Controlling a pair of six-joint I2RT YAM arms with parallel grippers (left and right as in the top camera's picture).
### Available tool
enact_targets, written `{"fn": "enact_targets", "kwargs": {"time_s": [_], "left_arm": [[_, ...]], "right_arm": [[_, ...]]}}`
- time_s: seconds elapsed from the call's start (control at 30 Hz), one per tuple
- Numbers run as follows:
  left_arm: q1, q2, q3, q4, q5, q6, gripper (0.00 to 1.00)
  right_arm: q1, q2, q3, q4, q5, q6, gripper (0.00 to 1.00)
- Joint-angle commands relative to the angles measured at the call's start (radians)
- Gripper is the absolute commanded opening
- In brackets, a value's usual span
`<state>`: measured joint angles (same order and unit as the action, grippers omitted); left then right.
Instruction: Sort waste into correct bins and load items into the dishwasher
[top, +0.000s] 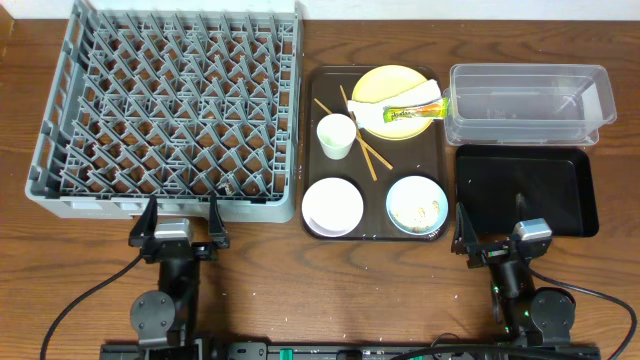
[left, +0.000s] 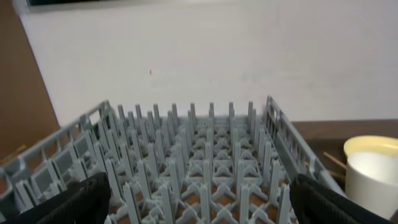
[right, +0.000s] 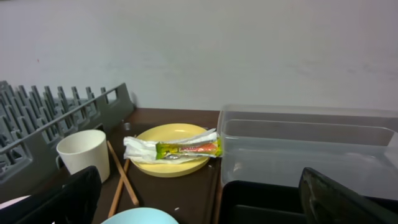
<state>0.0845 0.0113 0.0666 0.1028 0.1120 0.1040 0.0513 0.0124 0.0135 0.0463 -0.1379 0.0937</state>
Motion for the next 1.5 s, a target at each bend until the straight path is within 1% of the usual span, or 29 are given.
{"fn": "enact_targets", "kwargs": {"time_s": [0.0, 0.07, 0.1, 0.23, 0.33, 0.43, 0.57, 0.77, 0.87, 0.97, 1.0, 1.07, 1.2, 1.23, 1.43, 1.47], "left_arm": [[0.005, 0.020, 0.080, -0.017, -0.011, -0.013, 0.93], [0.005, 0.040, 0.128, -0.068, -0.012, -0.026, 0.93], [0.005, 0.065, 0.180, -0.109, -0.012, -0.028, 0.93], [0.005, 0.136, 0.284, -0.152, -0.012, -0.027, 0.93], [0.005, 0.206, 0.375, -0.199, -0.012, -0.027, 0.93], [0.005, 0.285, 0.467, -0.262, -0.011, -0.027, 0.93], [0.005, 0.380, 0.589, -0.367, -0.011, -0.027, 0.93], [0.005, 0.498, 0.770, -0.528, -0.012, -0.027, 0.93], [0.005, 0.530, 0.809, -0.563, -0.012, -0.027, 0.93], [0.005, 0.547, 0.811, -0.570, -0.013, -0.027, 0.93], [0.005, 0.555, 0.811, -0.574, -0.016, -0.027, 0.93], [0.005, 0.565, 0.810, -0.577, -0.017, -0.027, 0.93], [0.005, 0.574, 0.810, -0.592, -0.017, -0.027, 0.93], [0.005, 0.575, 0.810, -0.611, -0.017, -0.027, 0.93], [0.005, 0.575, 0.810, -0.738, -0.017, -0.027, 0.93], [0.005, 0.575, 0.810, -0.780, -0.016, -0.027, 0.93]], "right_arm": [[0.010, -0.006, 0.055, 0.006, -0.008, -0.013, 0.99], [0.010, -0.006, 0.075, 0.007, -0.008, -0.014, 0.99], [0.010, -0.006, 0.101, 0.006, -0.004, -0.013, 0.99], [0.010, 0.005, 0.153, 0.006, 0.004, -0.013, 0.99], [0.008, 0.043, 0.195, 0.007, 0.006, -0.013, 0.99], [0.008, 0.120, 0.254, 0.007, 0.005, -0.013, 0.99], [0.008, 0.261, 0.354, 0.007, -0.014, -0.014, 0.99], [0.008, 0.546, 0.536, 0.006, -0.097, -0.014, 0.99], [0.008, 0.708, 0.644, 0.002, -0.158, -0.013, 0.99], [0.009, 0.876, 0.773, -0.032, -0.228, -0.013, 0.99], [0.009, 0.970, 0.854, -0.066, -0.260, -0.013, 0.99], [0.010, 1.103, 0.985, -0.146, -0.298, -0.013, 0.99], [0.034, 1.317, 1.228, -0.336, -0.315, -0.014, 0.99], [0.051, 1.404, 1.332, -0.418, -0.315, -0.013, 0.99], [0.128, 1.684, 1.651, -0.686, -0.275, -0.013, 0.99], [0.150, 1.762, 1.733, -0.773, -0.249, -0.014, 0.99]]}}
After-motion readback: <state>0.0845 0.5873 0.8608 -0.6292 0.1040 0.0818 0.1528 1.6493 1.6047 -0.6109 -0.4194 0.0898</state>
